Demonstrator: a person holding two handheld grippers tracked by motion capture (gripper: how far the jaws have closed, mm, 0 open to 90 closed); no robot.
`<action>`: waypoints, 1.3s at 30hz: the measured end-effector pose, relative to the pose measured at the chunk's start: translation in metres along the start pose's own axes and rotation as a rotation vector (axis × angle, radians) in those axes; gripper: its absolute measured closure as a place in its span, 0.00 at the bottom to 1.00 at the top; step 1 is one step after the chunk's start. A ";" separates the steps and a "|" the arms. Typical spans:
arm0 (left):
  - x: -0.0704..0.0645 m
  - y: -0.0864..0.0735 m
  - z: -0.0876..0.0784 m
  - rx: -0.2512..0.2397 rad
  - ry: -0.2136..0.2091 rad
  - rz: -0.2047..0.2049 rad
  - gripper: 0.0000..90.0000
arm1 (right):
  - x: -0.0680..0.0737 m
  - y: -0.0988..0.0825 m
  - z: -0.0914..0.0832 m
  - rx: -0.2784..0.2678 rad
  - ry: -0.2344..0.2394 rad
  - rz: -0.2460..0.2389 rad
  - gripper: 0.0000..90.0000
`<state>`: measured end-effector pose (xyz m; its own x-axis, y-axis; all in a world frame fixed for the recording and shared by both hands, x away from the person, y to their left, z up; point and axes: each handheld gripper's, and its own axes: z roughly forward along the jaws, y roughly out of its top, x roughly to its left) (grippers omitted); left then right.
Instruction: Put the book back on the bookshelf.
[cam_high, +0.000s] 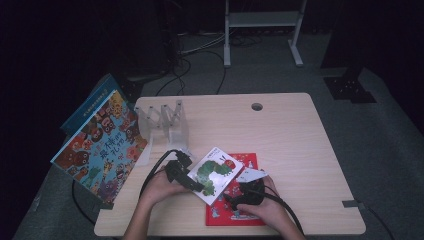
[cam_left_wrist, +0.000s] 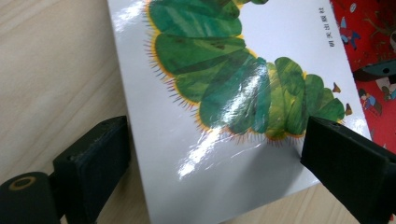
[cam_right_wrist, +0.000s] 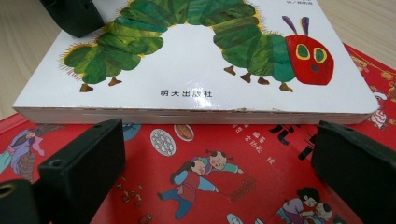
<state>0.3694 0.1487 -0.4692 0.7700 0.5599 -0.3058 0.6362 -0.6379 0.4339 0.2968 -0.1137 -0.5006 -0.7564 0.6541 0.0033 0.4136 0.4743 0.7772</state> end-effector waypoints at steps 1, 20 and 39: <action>-0.001 0.000 0.001 0.002 0.003 0.003 0.06 | 0.000 0.000 0.000 0.000 0.001 -0.001 0.02; -0.012 0.009 0.008 0.036 0.012 0.007 0.04 | 0.000 0.001 0.002 0.009 0.002 0.001 0.00; -0.023 0.013 -0.031 -0.125 -0.036 0.038 0.13 | 0.000 0.000 0.001 0.011 -0.002 0.003 0.00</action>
<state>0.3587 0.1436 -0.4305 0.7959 0.5160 -0.3167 0.5976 -0.5861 0.5471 0.2972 -0.1130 -0.5010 -0.7545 0.6563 0.0045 0.4212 0.4791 0.7701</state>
